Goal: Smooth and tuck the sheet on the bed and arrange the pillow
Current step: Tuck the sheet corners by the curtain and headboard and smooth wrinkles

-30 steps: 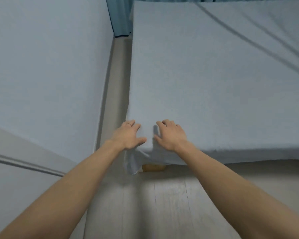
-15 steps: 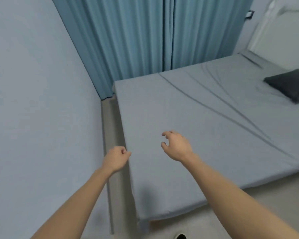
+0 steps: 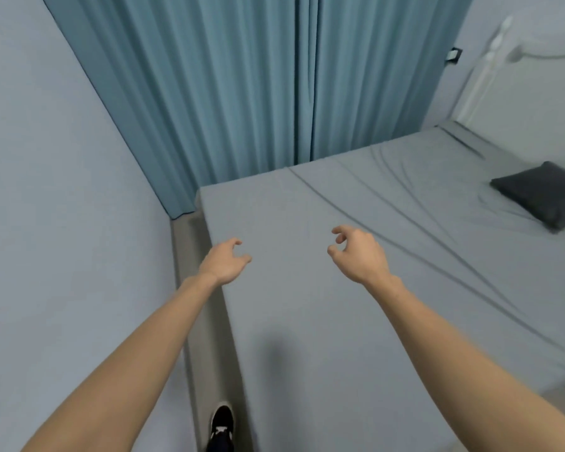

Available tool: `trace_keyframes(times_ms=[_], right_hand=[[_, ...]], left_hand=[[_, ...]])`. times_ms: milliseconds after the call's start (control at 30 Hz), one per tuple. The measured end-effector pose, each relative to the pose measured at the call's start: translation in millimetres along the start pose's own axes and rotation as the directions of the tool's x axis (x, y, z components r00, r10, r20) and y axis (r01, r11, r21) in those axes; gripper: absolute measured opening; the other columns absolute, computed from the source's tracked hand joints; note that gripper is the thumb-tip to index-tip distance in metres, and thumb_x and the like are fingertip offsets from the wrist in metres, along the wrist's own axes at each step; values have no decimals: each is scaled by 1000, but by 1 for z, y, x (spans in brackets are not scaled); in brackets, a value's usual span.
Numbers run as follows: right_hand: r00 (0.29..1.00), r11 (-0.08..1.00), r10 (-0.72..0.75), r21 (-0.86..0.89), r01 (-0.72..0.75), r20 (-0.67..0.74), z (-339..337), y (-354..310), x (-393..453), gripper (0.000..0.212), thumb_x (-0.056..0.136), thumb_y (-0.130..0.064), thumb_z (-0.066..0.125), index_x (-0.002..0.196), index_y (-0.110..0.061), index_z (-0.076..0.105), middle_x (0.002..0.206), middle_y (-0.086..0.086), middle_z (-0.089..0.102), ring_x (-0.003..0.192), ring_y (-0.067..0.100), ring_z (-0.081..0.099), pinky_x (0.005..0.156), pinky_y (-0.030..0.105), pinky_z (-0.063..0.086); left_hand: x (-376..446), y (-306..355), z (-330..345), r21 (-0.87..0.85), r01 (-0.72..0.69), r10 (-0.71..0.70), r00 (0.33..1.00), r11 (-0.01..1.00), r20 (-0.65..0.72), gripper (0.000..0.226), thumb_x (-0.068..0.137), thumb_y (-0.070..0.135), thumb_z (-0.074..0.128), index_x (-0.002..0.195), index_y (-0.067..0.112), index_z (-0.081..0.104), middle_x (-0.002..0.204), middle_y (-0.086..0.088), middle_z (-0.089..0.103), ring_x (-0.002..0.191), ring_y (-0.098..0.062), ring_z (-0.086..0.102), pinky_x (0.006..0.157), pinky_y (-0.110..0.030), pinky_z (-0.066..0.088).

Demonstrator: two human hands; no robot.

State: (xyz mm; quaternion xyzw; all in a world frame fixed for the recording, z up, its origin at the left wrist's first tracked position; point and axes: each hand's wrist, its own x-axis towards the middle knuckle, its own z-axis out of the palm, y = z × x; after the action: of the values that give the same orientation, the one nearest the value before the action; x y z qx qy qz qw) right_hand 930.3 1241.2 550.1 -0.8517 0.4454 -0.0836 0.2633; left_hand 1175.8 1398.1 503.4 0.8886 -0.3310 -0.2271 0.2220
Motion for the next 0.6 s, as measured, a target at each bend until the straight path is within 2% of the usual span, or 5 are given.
trace_keyframes(times_ms=[100, 233, 400, 600], right_hand=[[992, 993, 112, 44, -109, -61, 37, -22, 73, 46, 90, -33, 60, 135, -23, 56, 128, -2, 65, 110, 21, 63, 87, 35, 47], [951, 952, 296, 105, -286, -94, 67, -48, 135, 48, 90, -33, 61, 137, -23, 54, 127, -2, 65, 109, 20, 64, 88, 34, 47], [871, 879, 474, 122, -461, -130, 46, -72, 179, 56, 91, -36, 59, 144, -23, 47, 131, -2, 64, 117, 23, 61, 92, 37, 50], [743, 773, 635, 159, -615, -210, -1, -71, 180, 60, 90, -36, 63, 146, -19, 48, 141, 4, 58, 131, 25, 53, 105, 38, 45]], left_hand=[[112, -4, -21, 244, -151, 145, 989, 958, 41, 55, 84, 40, 59, 135, 23, 50, 136, -6, 55, 124, -27, 53, 100, -39, 44], [230, 20, -39, 393, -383, 344, 924, 836, 167, 44, 87, 36, 53, 130, 23, 54, 122, -6, 65, 111, -28, 60, 89, -37, 49], [311, 83, -43, 318, -554, 426, 816, 769, 392, 32, 83, 35, 55, 112, 25, 63, 113, -2, 69, 103, -26, 63, 83, -33, 50], [313, 155, 3, 97, -636, 472, 658, 766, 586, 45, 84, 33, 67, 125, 19, 58, 123, -5, 62, 116, -27, 58, 97, -35, 46]])
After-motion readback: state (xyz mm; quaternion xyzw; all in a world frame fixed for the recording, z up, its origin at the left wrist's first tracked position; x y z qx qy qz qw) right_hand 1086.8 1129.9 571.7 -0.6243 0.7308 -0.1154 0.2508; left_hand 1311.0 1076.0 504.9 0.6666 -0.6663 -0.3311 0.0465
